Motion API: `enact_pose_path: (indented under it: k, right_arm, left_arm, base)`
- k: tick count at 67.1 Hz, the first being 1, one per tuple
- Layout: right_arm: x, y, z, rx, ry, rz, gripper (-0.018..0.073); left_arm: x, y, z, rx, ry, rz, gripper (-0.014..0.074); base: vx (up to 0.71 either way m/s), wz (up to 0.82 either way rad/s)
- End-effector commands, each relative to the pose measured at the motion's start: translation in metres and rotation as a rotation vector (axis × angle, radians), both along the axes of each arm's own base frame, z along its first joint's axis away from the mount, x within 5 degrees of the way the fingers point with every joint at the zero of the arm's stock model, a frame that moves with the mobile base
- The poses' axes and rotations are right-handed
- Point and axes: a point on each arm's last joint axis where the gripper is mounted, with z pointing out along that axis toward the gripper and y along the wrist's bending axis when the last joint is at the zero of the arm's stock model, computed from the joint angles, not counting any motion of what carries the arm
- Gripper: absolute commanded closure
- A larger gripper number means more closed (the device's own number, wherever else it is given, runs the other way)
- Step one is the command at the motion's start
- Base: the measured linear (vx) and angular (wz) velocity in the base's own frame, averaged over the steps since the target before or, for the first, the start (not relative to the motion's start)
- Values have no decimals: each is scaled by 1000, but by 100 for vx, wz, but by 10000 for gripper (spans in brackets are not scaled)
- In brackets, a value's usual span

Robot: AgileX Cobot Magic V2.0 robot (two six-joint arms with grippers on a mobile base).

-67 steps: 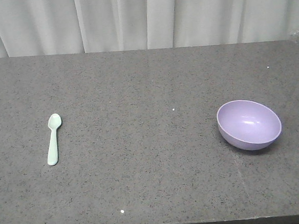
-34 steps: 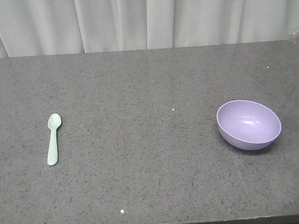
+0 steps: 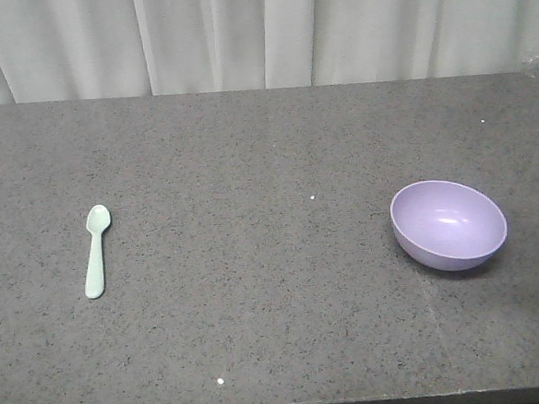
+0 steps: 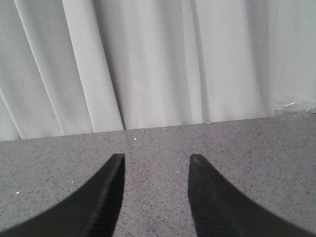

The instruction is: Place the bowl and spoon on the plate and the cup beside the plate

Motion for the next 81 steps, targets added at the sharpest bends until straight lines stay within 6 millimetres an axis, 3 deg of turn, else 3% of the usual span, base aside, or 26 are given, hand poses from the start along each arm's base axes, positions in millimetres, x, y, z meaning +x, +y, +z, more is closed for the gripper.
enact_pose_path:
  k: [1,17,28,39,55,70,81]
  right_arm:
    - [-2,-4,21,-10,-125,-34,146]
    - [-2,-3,20,-11,-117,-32,119]
    - [-3,-3,20,-22,-111,-31,119]
    - [-3,-3,17,-21,-85,-21,119]
    - [-3,-2,15,-46,-61,-10,119]
    - [-3,-1,14,-45,-47,-4,119]
    - [-3,-1,13,-48,-44,-3,119]
  left_arm:
    - [15,-4,14,19,-19,-32,398]
    - [70,-13,22,97,193,-96,118]
    - [121,-19,21,111,403,-125,104]
    - [175,-23,18,163,491,-147,115]
    - [243,-29,-29,199,709,-185,115]
    - [272,-34,-79,169,892,-227,115]
    - [283,-38,-101,139,960,-252,115]
  base:
    - [0,0]
    - [0,0]
    - [0,0]
    - [0,0]
    - [0,0]
    - [0,0]
    - [0,0]
